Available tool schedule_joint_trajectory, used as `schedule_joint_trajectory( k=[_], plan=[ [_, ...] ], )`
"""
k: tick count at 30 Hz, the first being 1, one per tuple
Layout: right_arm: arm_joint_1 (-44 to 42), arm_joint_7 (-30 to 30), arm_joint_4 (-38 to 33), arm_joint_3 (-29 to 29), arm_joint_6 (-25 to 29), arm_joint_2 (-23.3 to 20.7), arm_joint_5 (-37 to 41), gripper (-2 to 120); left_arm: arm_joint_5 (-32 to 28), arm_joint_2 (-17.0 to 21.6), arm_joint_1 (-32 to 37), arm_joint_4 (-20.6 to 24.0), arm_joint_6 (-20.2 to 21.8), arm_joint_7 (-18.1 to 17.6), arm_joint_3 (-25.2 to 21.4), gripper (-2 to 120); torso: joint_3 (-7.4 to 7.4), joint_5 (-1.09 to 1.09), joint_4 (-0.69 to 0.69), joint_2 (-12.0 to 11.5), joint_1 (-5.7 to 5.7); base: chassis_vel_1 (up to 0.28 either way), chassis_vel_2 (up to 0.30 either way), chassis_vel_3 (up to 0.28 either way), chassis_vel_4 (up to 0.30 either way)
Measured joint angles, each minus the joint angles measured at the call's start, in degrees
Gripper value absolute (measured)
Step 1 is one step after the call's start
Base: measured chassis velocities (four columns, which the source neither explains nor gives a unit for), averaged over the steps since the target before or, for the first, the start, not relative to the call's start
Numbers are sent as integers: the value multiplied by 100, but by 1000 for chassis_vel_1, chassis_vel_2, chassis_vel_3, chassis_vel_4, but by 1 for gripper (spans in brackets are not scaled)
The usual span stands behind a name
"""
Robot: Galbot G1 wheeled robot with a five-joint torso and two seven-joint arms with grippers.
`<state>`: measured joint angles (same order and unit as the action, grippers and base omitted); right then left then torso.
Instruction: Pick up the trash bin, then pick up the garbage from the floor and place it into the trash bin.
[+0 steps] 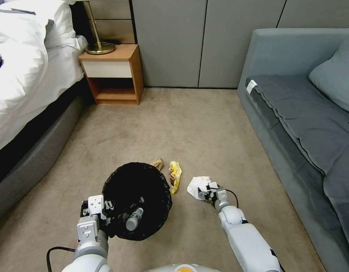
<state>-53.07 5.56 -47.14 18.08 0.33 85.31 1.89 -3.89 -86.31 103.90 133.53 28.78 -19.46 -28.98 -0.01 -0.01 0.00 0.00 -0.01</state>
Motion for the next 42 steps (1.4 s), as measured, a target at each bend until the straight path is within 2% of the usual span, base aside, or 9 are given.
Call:
schedule_joint_trajectory(
  k=[13, 15, 16, 18, 21, 31, 36, 38, 42],
  plan=[
    [-121, -102, -119, -93, 12, 140, -59, 30, -45, -49, -28, 45, 4, 1, -4, 1, 0, 2, 2, 0, 0, 0, 0, 0, 0],
    [-125, -110, -130, -104, 11, 143, -59, 27, -46, -49, -30, 48, 4, 1, -2, 1, 0, 4, 2, 0, 0, 0, 0, 0, 0],
    [-130, -119, -150, -119, 11, 143, -59, 18, -48, -49, -38, 52, 4, 1, 2, 1, 0, 3, 2, 0, 0, 0, 0, 0, 0],
    [-131, -122, -155, -129, 10, 147, -59, 16, -50, -48, -45, 52, 4, 1, 4, 1, 1, 4, 2, 0, 0, 0, 0, 0, 0],
    [-134, -152, -164, -129, 26, 147, -58, 0, -50, -39, -49, 52, 4, 1, 13, 1, 1, 3, 2, 0, 0, 0, 0, 0, 0],
    [-316, -294, -645, -149, 56, 18, 45, 0, -70, -32, -92, 42, 6, 2, 4, 1, 1, 1, -1, 0, 1, 0, 0, 0, 0],
    [-649, -334, -1621, -110, 137, -117, 180, 0, -92, -10, -107, 38, 19, 3, -16, 1, 1, 2, 0, -1, 0, 0, 0, 0, 0],
    [-940, -335, -2682, 17, 359, -218, 181, 0, -95, 2, -99, 40, 20, 4, -23, 1, 1, 0, 0, 0, 0, 0, 0, 0, 0],
    [-1188, -372, -3463, 48, 414, -316, 182, 0, -95, 3, -88, 50, 20, 4, -30, 1, 1, 2, 0, -1, 1, 0, 0, 0, 0]
  ],
)
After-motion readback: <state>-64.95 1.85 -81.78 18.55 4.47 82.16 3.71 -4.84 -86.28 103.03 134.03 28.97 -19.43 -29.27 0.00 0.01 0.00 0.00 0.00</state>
